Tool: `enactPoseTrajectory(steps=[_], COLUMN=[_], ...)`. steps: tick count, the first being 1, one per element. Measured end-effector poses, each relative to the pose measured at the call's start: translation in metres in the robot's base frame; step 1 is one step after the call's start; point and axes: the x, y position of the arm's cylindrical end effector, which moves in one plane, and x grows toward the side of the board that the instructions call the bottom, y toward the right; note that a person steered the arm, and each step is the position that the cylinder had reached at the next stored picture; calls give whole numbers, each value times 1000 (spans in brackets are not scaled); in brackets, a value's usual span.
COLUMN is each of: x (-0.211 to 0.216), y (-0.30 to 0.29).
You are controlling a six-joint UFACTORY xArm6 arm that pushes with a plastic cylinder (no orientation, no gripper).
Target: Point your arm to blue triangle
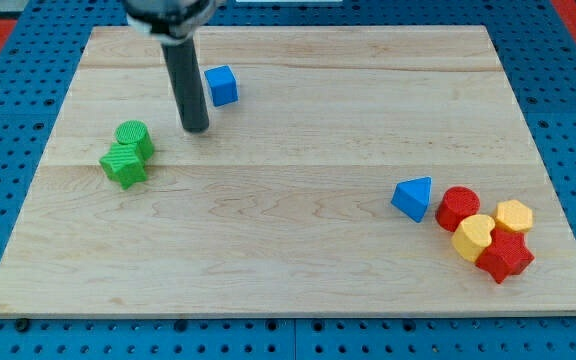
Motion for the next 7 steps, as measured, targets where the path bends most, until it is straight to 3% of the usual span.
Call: enactPoseTrajectory(steps=[2,5,7], x=[103,110,122], y=[129,155,232])
